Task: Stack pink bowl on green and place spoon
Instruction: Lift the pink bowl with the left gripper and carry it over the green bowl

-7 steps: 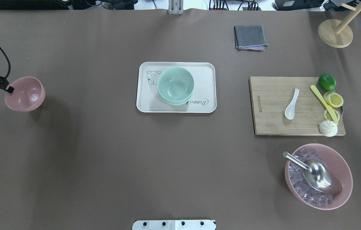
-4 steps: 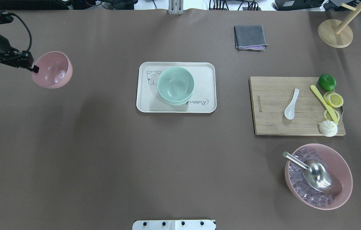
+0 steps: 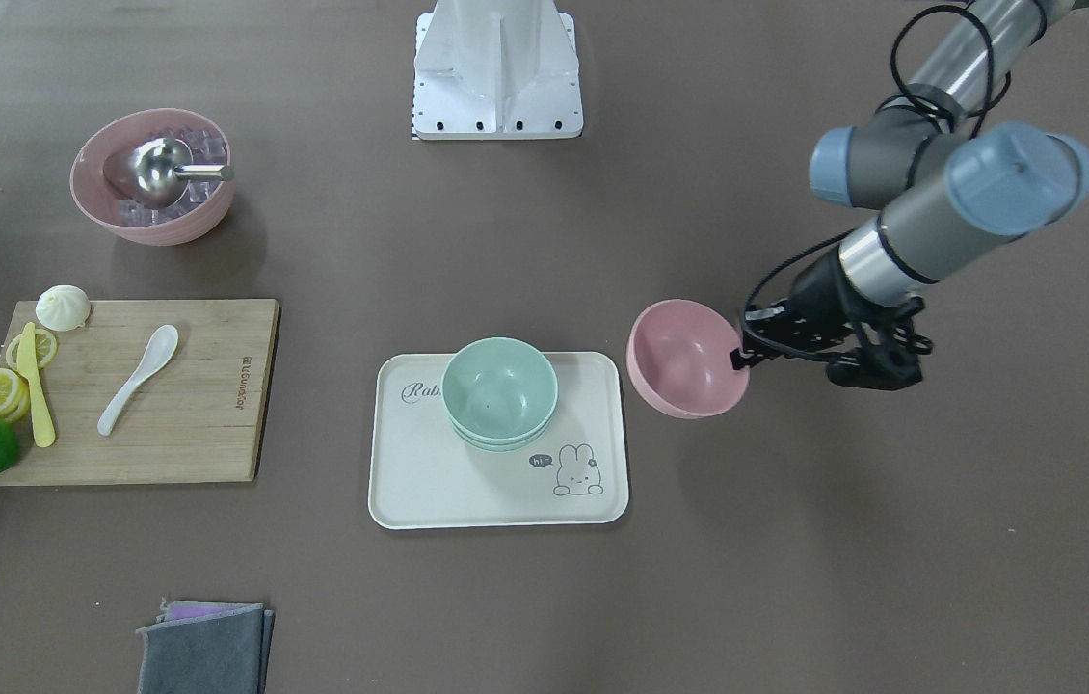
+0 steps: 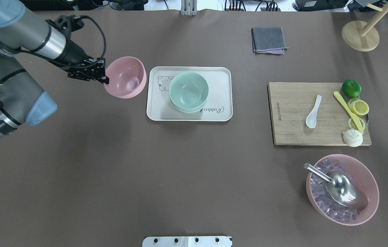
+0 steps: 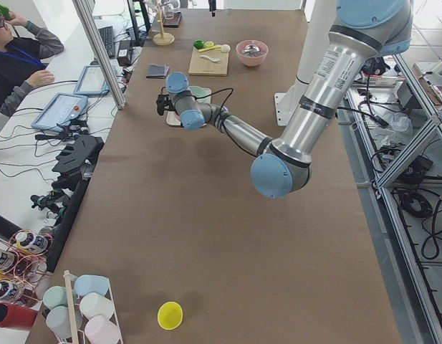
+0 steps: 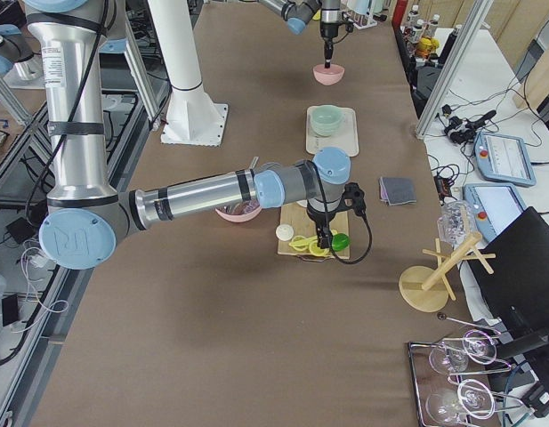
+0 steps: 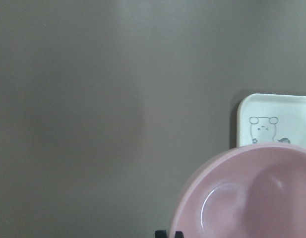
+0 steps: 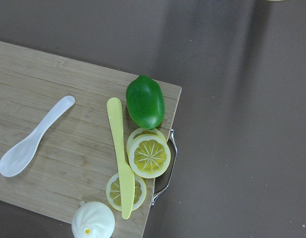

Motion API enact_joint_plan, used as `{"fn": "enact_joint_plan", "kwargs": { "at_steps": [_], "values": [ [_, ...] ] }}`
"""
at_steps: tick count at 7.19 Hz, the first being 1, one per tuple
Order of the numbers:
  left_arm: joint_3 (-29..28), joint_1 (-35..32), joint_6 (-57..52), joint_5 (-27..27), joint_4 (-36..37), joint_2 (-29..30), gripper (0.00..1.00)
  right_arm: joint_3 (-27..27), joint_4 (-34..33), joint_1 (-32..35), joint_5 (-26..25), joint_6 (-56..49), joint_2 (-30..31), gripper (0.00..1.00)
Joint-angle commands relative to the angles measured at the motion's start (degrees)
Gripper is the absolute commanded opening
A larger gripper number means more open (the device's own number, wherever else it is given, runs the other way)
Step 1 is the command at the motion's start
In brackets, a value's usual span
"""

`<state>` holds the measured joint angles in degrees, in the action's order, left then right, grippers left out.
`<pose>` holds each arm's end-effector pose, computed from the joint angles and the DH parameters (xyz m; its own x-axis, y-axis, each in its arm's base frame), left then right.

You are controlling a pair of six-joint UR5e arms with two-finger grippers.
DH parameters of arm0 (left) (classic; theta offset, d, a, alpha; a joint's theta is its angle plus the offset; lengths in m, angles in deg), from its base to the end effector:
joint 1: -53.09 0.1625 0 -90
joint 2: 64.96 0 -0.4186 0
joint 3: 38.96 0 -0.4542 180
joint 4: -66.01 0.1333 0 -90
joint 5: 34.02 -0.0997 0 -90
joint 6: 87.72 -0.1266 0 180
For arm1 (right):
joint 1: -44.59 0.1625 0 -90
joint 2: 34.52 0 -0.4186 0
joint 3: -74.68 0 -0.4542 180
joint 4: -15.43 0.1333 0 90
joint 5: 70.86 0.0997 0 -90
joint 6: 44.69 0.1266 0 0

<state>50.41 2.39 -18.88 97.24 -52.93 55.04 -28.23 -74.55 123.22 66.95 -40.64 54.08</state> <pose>0.4292 -0.6030 0.2674 0.3920 -0.0505 -0.9186 0.0909 0.9957 -0.0159 -0.0732 -0.5646 0.5264 0.6342 -0.2443 0.7336 0.1466 0.9695 0.1962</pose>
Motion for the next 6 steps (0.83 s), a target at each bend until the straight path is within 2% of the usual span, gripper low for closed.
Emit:
{"fn": "enact_joint_plan", "kwargs": {
  "at_steps": [1,2,3,6],
  "values": [
    [0.3,6.4,5.2,-8.0,9.0,8.2,0.0,0.0,0.0,-0.1,0.0,0.0,0.0,1.0],
    [-0.1,7.5,5.2,-9.5,13.3,11.3,0.0,0.0,0.0,-0.1,0.0,0.0,-0.2,1.0],
    [-0.3,7.6,5.5,-10.1,13.4,11.7,0.0,0.0,0.1,-0.1,0.0,0.1,-0.1,1.0],
    [-5.2,11.1,10.2,-17.2,13.3,15.5,0.0,-0.4,0.0,-0.1,0.0,0.2,-0.1,1.0]
  ]
}}
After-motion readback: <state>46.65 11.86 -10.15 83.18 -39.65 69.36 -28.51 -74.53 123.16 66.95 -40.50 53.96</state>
